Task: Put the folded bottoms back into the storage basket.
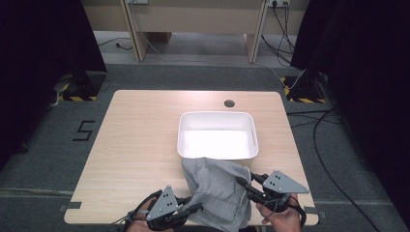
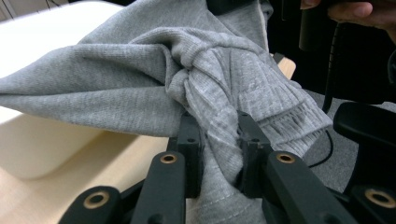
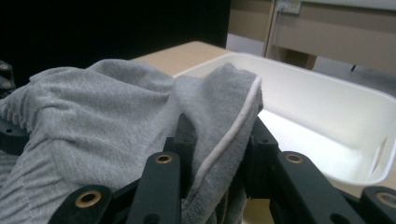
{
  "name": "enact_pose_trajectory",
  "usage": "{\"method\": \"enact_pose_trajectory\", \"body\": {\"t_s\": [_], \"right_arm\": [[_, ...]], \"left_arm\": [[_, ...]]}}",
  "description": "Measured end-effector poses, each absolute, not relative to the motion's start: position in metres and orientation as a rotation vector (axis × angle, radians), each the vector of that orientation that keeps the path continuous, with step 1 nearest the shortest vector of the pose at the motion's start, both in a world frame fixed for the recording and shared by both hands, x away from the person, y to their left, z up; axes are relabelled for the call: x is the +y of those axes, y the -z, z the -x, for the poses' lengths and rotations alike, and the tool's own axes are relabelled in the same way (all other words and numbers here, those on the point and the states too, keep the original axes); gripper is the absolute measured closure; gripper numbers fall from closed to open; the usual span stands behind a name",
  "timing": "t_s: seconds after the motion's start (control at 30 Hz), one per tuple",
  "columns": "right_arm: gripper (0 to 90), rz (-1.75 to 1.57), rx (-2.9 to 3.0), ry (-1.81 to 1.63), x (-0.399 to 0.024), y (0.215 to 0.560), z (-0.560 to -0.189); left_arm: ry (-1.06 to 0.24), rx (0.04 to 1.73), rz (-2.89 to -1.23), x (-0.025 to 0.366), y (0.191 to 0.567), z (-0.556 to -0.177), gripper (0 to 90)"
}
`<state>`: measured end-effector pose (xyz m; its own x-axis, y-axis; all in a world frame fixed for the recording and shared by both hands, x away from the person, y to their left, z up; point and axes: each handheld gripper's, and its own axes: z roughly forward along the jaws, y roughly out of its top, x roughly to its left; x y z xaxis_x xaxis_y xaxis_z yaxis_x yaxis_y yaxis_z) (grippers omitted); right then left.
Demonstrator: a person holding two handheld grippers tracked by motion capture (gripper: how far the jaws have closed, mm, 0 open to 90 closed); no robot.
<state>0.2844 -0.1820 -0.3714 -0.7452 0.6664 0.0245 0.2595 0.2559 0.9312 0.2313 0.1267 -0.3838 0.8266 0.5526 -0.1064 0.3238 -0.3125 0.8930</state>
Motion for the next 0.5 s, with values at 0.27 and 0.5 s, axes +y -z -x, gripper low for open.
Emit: {"method": "enact_pose_trajectory", "body": {"t_s": [0.27, 0.5], "right_arm": [[72.1, -0.84, 2.134, -1.533, -0.18, 0.343, -0.314], [72.2, -0.815, 2.137, -1.513, -0.175, 0.325, -0.331]], "left_arm": [[-0.311, 0.64, -1.93, 0.126, 0.356, -0.258, 74.7], [-0.311, 0.651, -1.923, 0.127, 0.342, -0.276, 74.7]]}}
